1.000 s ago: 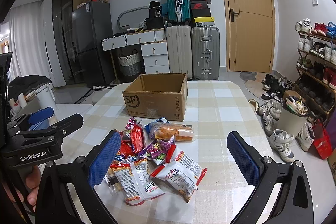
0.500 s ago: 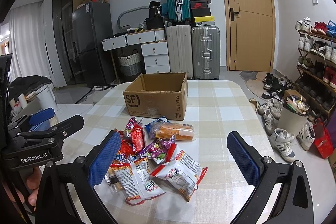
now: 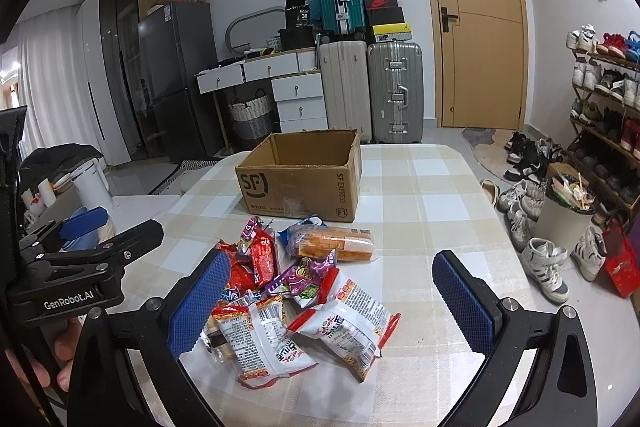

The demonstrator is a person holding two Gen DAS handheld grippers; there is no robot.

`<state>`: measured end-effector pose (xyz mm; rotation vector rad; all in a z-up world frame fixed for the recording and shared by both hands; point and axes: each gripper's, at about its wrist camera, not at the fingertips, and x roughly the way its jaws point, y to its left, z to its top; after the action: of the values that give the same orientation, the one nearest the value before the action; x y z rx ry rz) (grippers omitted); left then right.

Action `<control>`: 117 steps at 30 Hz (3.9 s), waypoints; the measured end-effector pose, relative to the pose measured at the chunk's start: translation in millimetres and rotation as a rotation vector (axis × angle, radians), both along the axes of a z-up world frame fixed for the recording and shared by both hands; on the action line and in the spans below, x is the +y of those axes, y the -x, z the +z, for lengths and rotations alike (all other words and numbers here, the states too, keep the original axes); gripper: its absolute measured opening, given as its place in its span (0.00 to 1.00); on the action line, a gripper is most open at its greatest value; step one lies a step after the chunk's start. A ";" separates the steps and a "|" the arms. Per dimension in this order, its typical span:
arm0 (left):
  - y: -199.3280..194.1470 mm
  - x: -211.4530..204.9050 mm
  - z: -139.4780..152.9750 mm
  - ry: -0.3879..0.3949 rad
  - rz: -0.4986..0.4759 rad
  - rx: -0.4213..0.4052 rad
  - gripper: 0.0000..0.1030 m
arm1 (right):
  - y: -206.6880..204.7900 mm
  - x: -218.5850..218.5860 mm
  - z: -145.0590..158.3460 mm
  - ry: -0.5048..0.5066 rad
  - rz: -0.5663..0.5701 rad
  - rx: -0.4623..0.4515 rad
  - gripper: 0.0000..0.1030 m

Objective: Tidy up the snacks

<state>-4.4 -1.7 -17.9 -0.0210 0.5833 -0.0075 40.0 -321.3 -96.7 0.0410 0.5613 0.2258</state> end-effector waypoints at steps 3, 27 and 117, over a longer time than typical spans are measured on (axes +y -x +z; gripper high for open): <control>-4.3 -1.2 -3.0 -0.003 -0.001 0.009 1.00 | -6.8 -2.4 -4.4 -0.007 0.005 0.015 1.00; -51.6 2.3 -102.3 0.099 -0.226 0.236 0.99 | -83.7 -12.8 -116.1 0.125 0.286 0.297 1.00; -138.4 74.4 85.9 0.218 -0.280 -0.028 0.24 | -164.9 7.7 85.7 -0.285 0.383 0.129 0.50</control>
<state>133.9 72.7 68.0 -0.1510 0.5518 -0.3434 204.9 -313.6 -11.1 0.2270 0.6596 0.6790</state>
